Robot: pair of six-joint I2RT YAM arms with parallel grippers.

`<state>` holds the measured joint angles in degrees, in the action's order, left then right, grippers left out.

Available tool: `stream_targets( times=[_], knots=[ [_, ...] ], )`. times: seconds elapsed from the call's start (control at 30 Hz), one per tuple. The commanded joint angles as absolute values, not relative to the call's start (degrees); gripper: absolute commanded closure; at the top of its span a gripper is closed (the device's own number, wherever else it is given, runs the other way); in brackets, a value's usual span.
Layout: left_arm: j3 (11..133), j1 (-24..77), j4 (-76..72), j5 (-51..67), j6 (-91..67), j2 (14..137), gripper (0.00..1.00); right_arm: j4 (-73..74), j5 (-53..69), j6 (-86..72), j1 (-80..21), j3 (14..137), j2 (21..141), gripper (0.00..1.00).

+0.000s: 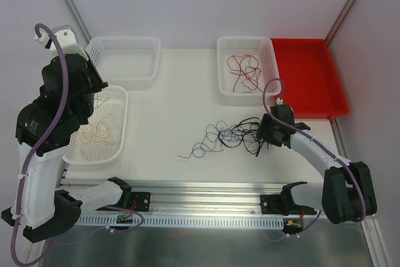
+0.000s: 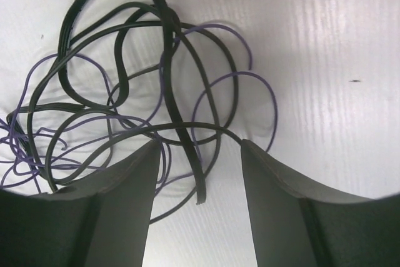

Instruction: Untangle the cables

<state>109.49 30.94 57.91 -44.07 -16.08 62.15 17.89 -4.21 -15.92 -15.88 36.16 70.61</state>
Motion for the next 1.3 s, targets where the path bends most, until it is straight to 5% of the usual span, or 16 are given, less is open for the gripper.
stream_targets(
  times=[0.0, 0.53, 0.77, 1.03, 1.2, 1.27],
  knots=[
    [108.55, 26.37, 58.18, -42.81, -13.88, 63.19, 1.00, 21.00, -4.67, -14.24, -14.59, 37.53, 67.07, 0.42],
    [99.93, 8.63, 49.58, -34.63, -9.41, 67.67, 1.00, 29.88, 6.41, -6.77, -14.77, 42.71, 51.52, 0.11],
    [95.90, -1.29, 46.24, -31.74, -7.91, 68.64, 1.00, 30.67, 9.23, -6.15, -14.77, 42.72, 50.18, 0.09],
    [72.35, -10.36, 34.56, -25.40, -12.65, 68.64, 0.99, 29.35, 10.99, -6.77, -15.29, 42.01, 51.59, 0.09],
    [67.86, -12.22, 34.19, -23.56, -15.73, 71.28, 0.77, 30.32, 11.77, -5.63, -15.73, 42.36, 51.24, 0.09],
    [67.68, -12.30, 34.19, -22.85, -16.00, 70.75, 0.54, 30.41, 12.22, -5.19, -16.08, 42.63, 51.33, 0.09]
  ],
)
